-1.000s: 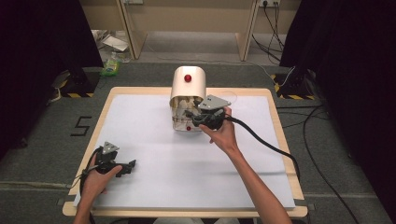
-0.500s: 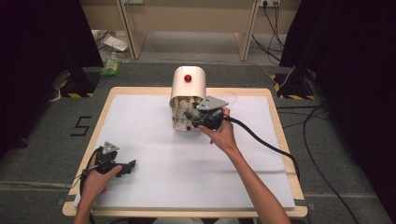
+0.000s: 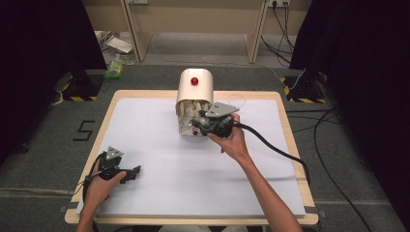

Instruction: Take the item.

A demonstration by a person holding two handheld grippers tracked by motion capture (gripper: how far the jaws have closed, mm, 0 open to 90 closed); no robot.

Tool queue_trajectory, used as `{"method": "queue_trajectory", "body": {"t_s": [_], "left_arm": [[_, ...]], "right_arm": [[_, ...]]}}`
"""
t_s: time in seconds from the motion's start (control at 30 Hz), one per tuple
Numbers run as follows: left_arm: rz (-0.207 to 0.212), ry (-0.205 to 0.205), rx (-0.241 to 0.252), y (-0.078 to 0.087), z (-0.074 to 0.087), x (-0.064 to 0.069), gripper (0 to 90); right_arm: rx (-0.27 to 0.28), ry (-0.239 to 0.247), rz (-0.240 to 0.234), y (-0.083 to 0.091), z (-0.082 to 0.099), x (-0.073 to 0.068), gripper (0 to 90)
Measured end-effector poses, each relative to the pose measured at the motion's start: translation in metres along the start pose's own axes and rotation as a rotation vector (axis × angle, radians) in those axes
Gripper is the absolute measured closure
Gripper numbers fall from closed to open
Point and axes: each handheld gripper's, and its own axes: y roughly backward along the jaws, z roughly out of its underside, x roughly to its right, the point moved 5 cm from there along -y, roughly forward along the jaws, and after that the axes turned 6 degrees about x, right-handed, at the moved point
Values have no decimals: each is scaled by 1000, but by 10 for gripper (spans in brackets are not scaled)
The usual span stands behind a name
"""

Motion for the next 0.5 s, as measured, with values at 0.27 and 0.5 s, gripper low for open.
{"method": "queue_trajectory", "body": {"t_s": [0.27,0.5], "left_arm": [[0,0,0,0,0,0,0],[0,0,1,0,0,0,0]], "right_arm": [[-4,8,-9,4,2,-8,553],[7,5,-28,8,3,-12,560]]}}
